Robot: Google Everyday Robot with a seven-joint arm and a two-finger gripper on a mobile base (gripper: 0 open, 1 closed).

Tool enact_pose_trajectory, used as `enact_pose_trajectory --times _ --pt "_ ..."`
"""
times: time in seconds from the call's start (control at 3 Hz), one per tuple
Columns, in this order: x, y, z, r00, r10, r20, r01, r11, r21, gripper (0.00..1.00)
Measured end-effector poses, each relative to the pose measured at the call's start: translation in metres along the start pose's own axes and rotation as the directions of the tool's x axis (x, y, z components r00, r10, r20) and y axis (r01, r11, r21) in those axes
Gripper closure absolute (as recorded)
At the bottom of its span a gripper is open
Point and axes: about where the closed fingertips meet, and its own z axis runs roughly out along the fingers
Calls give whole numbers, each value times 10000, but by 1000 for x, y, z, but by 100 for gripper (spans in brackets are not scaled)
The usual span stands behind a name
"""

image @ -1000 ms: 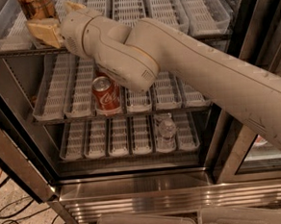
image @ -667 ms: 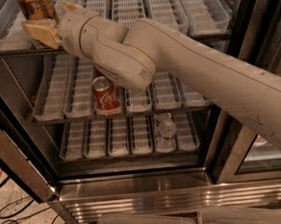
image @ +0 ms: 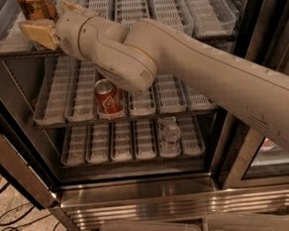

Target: Pick orange can from top shelf of fridge

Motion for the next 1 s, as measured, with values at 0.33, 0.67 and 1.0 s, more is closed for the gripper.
enact_pose_trajectory --times 0.33,0.67,1.0 --pt "3 7 5 10000 -4 -14 4 9999 -147 29" --pt "4 18 12 10000 -45 28 46 9993 -377 27" --pt "3 21 14 10000 -83 3 83 9988 -485 46"
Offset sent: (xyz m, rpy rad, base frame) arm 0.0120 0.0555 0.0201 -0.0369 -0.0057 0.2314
